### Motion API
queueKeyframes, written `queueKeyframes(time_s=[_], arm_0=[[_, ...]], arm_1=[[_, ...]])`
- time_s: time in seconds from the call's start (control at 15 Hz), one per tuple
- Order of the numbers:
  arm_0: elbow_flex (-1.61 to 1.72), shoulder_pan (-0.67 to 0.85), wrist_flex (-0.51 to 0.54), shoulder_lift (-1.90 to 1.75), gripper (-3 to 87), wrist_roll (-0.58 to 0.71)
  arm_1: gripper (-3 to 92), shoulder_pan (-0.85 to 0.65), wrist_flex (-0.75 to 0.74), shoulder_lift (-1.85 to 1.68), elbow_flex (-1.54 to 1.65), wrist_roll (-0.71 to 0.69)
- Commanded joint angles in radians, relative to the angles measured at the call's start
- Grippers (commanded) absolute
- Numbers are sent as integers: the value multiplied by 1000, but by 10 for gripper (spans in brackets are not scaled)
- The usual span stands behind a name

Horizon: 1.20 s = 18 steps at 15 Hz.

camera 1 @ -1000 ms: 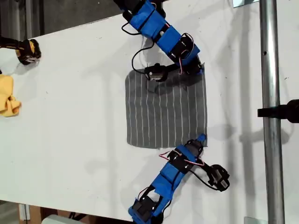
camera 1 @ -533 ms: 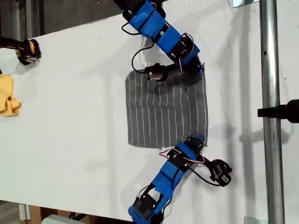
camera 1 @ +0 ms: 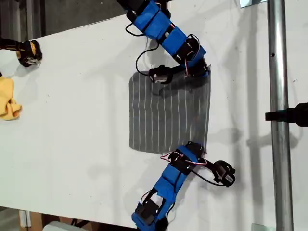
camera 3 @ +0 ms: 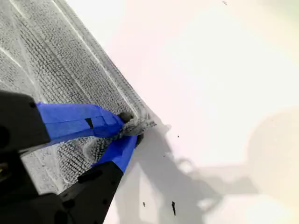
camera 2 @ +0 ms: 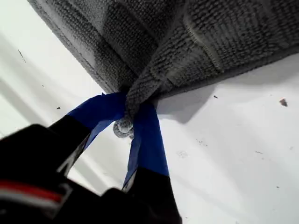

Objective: Grasp corners of a towel and fold twice.

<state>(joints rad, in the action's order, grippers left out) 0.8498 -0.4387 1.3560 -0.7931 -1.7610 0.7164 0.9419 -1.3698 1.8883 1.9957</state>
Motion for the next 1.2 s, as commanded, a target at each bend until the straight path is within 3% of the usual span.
queueKeyframes(time_s=[0.0,0.13,0.33,0.6,0.93,1.13], arm_0=[[-3,-34,14,-209,-14,29],[-14,-74,8,-291,-14,51],[-6,-115,31,-390,-14,31],[8,-118,75,-405,-14,5],[41,158,225,-472,-14,186],[118,364,241,-578,-14,321]], arm_1=[[-1,9,172,-77,-109,-5],[-1,44,278,-137,-199,-2],[-1,69,555,-104,-482,-17],[-1,72,581,-121,-506,-35],[-1,-279,592,-127,-494,-350],[-1,-499,555,-285,-393,-503]])
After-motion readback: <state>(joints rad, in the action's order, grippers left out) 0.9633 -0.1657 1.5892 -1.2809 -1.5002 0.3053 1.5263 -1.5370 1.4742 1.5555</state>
